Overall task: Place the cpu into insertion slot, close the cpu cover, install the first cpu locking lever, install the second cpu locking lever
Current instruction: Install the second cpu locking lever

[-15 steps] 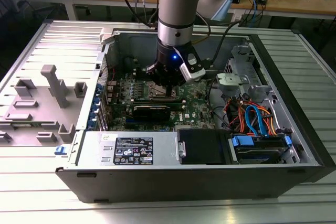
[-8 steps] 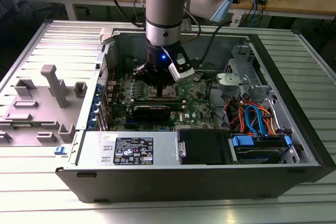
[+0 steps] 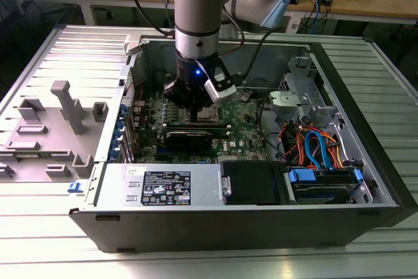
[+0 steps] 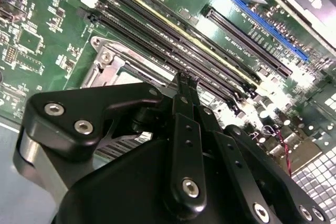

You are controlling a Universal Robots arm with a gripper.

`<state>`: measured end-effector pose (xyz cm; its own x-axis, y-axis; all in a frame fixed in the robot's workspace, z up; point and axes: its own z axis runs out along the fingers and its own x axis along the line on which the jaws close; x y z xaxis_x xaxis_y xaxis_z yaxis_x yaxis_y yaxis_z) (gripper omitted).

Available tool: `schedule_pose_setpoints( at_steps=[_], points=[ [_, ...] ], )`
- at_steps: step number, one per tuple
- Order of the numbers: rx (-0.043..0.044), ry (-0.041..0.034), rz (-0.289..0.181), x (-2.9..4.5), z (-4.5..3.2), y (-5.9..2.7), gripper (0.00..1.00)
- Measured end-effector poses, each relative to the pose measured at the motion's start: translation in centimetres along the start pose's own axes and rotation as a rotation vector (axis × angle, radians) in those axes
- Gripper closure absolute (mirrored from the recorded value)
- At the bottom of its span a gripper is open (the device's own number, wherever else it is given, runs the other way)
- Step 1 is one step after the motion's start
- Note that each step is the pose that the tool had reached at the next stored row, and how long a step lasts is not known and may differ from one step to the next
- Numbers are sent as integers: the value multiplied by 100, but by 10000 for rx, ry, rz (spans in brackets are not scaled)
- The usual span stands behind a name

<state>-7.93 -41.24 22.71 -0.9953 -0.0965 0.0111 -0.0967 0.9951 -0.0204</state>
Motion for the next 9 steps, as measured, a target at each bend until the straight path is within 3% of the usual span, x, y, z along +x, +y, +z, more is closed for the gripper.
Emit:
schedule_pose_setpoints(
  at_steps=[5,9],
  points=[
    [-2,-3,-60,14,2,-21,89],
    [0,-3,-130,81,7,-16,89]
  ],
)
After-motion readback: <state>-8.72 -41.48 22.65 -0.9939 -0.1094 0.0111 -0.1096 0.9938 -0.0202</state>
